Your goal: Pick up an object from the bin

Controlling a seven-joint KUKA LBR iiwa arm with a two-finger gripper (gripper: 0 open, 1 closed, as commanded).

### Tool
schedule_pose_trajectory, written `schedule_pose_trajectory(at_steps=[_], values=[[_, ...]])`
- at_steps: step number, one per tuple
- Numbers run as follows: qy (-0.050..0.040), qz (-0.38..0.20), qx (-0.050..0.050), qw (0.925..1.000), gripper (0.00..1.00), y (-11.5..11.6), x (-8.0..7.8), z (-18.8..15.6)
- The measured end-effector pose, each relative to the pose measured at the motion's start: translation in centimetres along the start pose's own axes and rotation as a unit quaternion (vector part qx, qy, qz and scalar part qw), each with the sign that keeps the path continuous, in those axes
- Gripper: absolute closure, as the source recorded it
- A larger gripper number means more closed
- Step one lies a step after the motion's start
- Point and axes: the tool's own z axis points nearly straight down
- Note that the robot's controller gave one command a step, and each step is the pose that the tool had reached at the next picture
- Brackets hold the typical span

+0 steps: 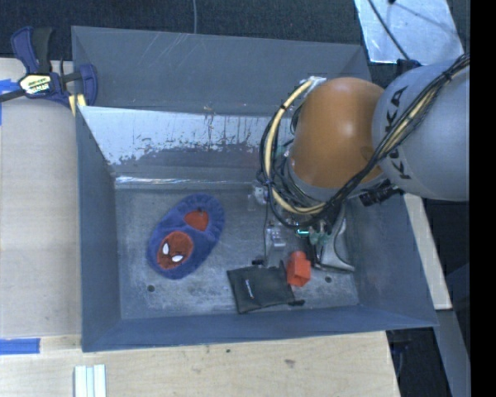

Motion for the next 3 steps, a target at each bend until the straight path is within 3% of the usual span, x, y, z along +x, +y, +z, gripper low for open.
schedule_pose_trajectory(at_steps=[1,2,3], values=[[-0.0019,-0.070,-0.001,0.9976,0.00,9.91,1.08,1.50],[-0.0024,-0.065,0.000,0.9979,1.00,9.44,0.96,1.44],[-0.0024,-0.065,0.000,0.9979,0.00,9.43,0.96,1.44]])
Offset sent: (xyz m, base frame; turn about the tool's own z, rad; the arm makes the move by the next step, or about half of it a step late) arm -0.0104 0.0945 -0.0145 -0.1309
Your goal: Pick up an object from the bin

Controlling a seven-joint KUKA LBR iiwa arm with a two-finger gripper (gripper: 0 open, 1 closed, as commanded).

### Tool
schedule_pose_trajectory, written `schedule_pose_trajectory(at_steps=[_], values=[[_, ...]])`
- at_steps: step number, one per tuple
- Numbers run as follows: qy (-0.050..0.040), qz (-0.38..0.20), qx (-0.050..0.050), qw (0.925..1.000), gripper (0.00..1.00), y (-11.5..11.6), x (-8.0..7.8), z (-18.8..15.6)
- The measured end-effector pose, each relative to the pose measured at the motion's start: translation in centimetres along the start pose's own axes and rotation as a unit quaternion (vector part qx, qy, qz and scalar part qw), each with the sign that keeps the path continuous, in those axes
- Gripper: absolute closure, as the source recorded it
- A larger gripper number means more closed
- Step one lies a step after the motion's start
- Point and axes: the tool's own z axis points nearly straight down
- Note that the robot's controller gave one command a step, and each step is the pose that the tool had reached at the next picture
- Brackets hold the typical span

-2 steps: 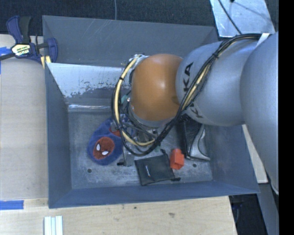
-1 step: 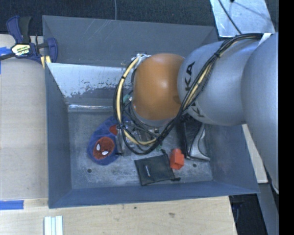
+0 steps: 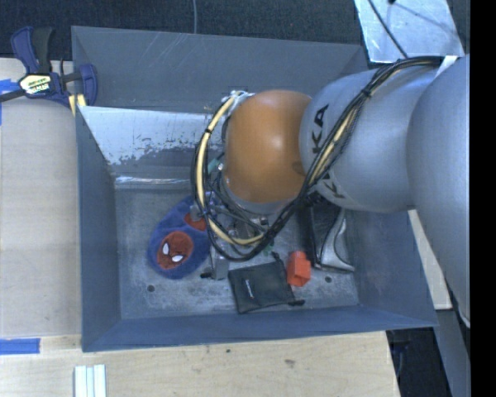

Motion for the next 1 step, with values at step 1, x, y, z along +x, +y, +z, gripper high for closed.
schedule_pose_trajectory(at_steps=[1], values=[[0.0007,0.087,0.000,0.9962,0.00,0.00,-3.57,6.93]])
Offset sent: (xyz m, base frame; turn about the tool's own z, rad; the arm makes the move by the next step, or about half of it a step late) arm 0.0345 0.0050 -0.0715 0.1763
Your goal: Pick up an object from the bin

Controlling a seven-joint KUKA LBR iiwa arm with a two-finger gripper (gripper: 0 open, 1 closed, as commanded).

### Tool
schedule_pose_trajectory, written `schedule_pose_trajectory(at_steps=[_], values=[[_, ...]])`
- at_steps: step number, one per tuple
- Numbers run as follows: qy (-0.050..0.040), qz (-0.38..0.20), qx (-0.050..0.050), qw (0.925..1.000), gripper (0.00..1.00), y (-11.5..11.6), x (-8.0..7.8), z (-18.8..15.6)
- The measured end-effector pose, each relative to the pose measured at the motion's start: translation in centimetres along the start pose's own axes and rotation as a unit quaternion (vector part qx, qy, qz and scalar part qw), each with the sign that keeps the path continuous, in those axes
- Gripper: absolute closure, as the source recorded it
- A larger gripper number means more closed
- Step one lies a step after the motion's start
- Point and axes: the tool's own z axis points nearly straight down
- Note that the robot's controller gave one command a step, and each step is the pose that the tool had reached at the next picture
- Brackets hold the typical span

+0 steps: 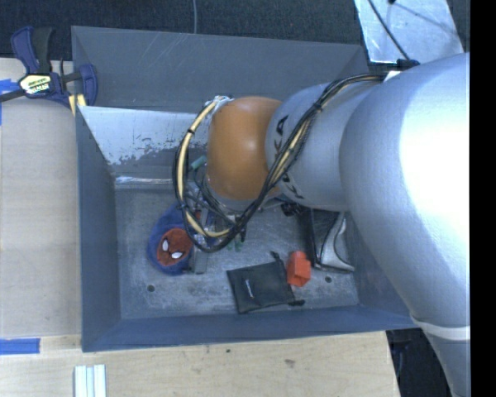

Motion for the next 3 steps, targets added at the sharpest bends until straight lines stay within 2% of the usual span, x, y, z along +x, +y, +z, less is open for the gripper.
schedule_pose_trajectory(at_steps=[1,2,3], values=[[-0.0008,0.000,-0.001,1.0000,1.00,0.1,-0.1,-0.3],[-0.0070,-0.006,-0.003,1.0000,1.00,9.6,-2.1,-9.5],[-0.0049,-0.175,-0.001,0.9846,1.00,10.0,0.0,-19.0]])
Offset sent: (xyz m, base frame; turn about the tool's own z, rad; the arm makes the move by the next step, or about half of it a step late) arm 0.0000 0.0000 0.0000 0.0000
